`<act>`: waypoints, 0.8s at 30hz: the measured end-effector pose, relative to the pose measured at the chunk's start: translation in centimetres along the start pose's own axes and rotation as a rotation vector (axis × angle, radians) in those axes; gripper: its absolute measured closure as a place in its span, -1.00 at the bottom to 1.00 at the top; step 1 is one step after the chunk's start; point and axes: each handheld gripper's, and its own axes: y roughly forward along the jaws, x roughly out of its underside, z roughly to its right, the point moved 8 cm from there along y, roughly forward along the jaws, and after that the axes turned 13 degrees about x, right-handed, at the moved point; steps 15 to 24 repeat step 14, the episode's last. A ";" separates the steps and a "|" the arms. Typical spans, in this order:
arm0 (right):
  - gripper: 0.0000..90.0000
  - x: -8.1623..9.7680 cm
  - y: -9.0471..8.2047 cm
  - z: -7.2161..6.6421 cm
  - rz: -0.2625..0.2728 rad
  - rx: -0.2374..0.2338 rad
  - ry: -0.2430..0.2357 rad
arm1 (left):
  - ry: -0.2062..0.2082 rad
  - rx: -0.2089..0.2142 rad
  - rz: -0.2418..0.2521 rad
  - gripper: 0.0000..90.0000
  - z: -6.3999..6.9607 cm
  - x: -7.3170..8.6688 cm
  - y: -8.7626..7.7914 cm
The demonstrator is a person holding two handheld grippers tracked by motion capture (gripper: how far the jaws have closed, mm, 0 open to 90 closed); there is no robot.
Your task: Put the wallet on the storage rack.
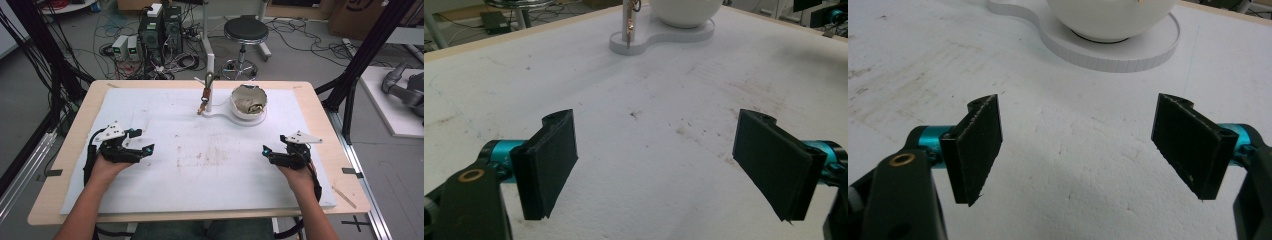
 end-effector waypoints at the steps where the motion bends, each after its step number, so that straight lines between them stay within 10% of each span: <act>1: -0.54 0.0 0.0 0.1 0.002 0.002 0.000 | -0.001 -0.003 -0.002 -0.60 0.0 0.0 0.0; 24: -0.54 0.0 0.0 0.6 0.000 0.015 0.015 | -0.010 0.001 -0.012 -0.60 -0.1 0.2 0.1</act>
